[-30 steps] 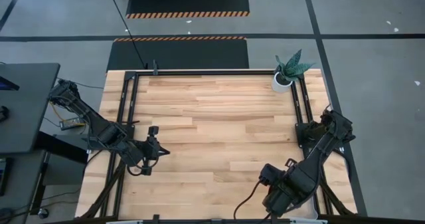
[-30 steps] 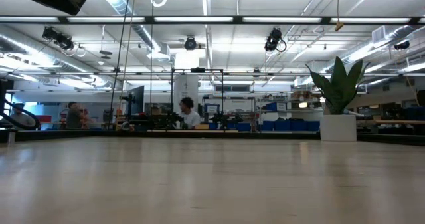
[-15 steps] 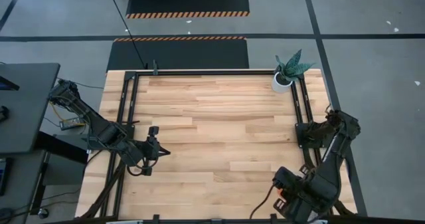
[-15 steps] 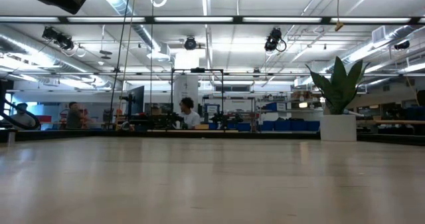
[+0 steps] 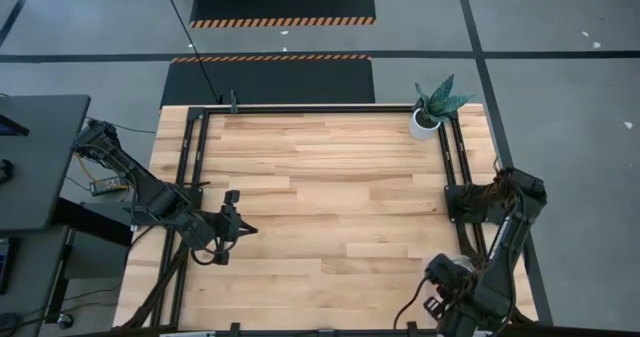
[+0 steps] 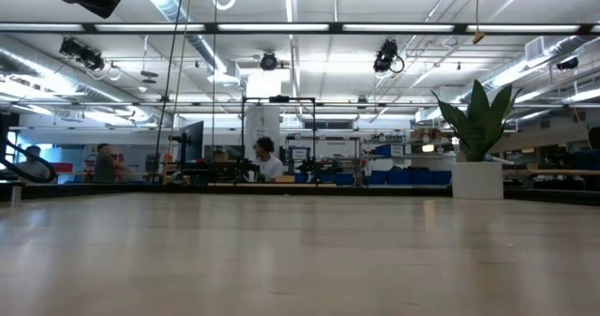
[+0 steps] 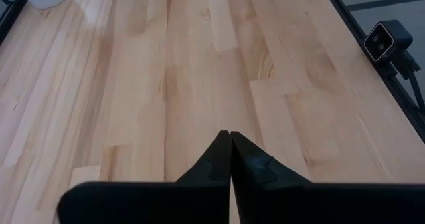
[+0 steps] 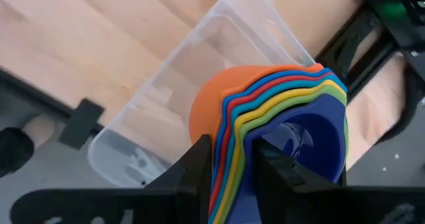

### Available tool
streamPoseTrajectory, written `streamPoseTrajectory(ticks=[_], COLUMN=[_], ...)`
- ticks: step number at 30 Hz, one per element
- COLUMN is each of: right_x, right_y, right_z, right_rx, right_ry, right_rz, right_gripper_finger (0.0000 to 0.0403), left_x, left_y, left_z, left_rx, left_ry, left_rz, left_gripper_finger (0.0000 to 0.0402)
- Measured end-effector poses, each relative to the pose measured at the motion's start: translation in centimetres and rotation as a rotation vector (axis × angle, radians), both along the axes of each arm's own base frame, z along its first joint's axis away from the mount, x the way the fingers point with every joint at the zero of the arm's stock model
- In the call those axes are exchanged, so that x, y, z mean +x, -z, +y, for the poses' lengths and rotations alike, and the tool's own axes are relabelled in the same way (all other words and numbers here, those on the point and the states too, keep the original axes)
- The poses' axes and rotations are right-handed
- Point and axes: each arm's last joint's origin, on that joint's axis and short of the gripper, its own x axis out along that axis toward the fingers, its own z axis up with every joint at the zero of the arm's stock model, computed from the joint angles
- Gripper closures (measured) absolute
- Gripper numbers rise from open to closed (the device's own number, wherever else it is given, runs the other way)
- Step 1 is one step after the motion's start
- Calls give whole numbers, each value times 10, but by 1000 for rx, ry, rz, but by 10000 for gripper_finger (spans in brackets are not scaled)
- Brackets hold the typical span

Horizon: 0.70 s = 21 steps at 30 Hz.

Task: Nest measuring cups in basket
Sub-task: Put the nested measuring cups into the transparent bin

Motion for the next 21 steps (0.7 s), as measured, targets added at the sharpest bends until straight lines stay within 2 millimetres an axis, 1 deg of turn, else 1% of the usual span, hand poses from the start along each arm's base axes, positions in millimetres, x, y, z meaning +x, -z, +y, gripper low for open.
streamPoseTrajectory(ticks=[3,7,11,15,21], right_x=[-4,-6,-5,-7,-8], right_y=[7,19,34,51,81], right_z=[0,4,5,2,0], right_rx=[-23,-12,5,-18,7], right_ry=[27,33,31,31,29], right_rz=[10,1,-9,3,-10], right_gripper_finger=[314,314,314,314,314], left_x=[0,0,0,0,0], left_y=[0,0,0,0,0], left_z=[0,0,0,0,0], left_rx=[1,1,1,1,1], left_ry=[0,0,0,0,0], left_rz=[1,1,1,1,1], left_gripper_finger=[395,395,395,395,395])
